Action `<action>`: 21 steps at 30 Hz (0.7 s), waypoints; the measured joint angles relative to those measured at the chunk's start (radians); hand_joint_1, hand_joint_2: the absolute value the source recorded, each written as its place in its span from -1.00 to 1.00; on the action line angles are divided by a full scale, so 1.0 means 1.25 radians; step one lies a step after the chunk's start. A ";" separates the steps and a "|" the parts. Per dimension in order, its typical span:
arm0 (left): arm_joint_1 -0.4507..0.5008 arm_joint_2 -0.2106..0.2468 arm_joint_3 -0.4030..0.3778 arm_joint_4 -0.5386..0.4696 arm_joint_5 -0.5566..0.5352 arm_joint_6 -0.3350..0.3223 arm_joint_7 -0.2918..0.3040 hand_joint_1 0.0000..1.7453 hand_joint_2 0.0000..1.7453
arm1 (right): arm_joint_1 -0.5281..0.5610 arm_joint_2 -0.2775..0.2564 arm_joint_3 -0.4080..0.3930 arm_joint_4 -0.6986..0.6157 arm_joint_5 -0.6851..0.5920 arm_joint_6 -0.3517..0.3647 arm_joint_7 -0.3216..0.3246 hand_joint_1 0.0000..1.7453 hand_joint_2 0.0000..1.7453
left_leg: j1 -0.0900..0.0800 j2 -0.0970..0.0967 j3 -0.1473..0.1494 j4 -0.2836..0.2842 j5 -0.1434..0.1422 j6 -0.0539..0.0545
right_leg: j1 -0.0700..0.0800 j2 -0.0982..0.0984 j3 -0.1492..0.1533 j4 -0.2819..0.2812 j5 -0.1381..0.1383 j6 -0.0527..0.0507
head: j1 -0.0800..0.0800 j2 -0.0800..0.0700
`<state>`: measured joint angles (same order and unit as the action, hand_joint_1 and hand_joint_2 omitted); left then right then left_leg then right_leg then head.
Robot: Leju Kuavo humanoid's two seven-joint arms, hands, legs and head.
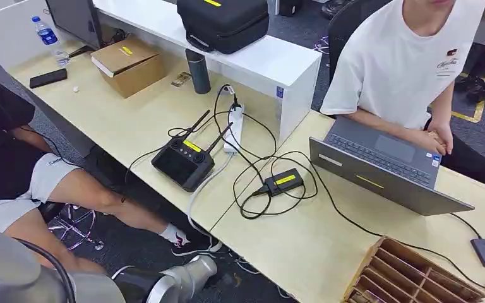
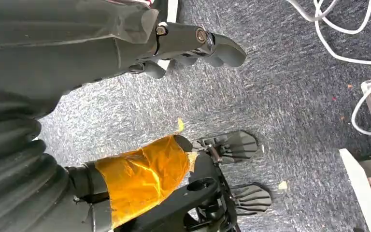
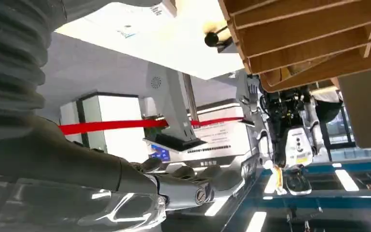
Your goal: Pass the card to the sensor for recognition and then transmit it.
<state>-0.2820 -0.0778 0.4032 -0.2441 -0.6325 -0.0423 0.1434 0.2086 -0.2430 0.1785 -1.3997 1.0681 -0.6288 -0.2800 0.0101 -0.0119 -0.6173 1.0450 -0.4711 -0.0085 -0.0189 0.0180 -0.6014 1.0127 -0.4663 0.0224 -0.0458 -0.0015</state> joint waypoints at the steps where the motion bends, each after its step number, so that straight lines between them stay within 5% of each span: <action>1: 0.000 0.000 0.001 0.000 0.000 0.000 0.000 -1.00 1.00 | 0.002 0.000 0.002 0.000 0.000 0.004 0.000 -1.00 1.00 | 0.000 0.000 0.000 0.000 0.000 0.000 | 0.000 0.000 0.000 0.000 0.000 0.000 | 0.000 0.000; 21: -0.001 0.000 0.012 0.000 -0.014 -0.002 -0.001 -1.00 1.00 | 0.017 -0.001 0.145 0.015 -0.061 0.027 0.044 -1.00 1.00 | 0.000 0.000 0.000 0.000 0.000 0.000 | 0.000 0.000 0.000 0.000 0.000 0.000 | 0.000 0.000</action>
<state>-0.2829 -0.0774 0.4181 -0.2441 -0.6504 -0.0454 0.1423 0.2294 -0.2441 0.3602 -1.3809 0.9918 -0.5951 -0.2251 0.0102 -0.0118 -0.6173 1.0448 -0.4711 -0.0086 -0.0188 0.0181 -0.6013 1.0127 -0.4664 0.0223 -0.0458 -0.0015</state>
